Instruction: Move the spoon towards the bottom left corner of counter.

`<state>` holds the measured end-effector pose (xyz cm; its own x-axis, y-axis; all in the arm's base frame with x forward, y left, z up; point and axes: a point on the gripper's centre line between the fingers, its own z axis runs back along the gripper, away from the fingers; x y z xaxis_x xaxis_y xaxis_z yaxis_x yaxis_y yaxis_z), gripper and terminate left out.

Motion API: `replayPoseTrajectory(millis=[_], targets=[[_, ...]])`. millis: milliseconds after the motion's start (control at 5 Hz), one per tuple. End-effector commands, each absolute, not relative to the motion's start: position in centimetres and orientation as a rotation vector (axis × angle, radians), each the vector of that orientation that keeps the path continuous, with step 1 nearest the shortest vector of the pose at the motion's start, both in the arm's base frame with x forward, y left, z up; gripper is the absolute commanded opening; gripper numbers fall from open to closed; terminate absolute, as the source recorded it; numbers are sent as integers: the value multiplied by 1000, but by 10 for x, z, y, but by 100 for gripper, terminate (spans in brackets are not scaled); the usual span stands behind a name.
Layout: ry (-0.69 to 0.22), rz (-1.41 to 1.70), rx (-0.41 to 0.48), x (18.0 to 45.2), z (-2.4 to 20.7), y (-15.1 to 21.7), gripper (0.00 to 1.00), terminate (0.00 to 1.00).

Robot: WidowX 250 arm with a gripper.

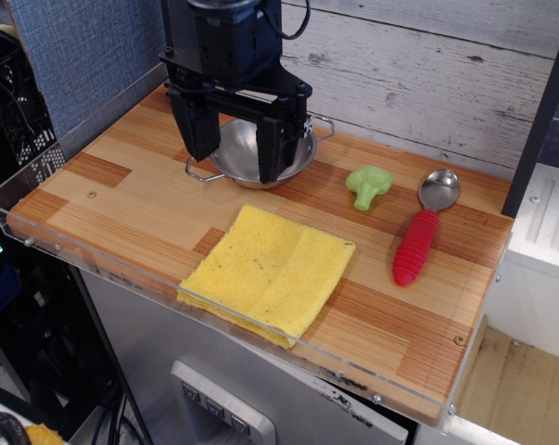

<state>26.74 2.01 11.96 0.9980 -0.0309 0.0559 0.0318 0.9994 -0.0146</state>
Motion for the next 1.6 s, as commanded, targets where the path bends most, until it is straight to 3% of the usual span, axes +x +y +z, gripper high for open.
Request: replayPoseTrajectory(millis=[0, 600, 800, 1000, 1400], targets=[[-56, -31, -15, 267, 120, 20, 100, 0], [-74, -104, -1, 329, 100, -34, 100, 0], [-103, -68, 51, 341, 85, -53, 100, 0], [-106, -5, 29, 350, 65, -70, 100, 0], [-124, 73, -6, 357, 47, -81, 100, 0]])
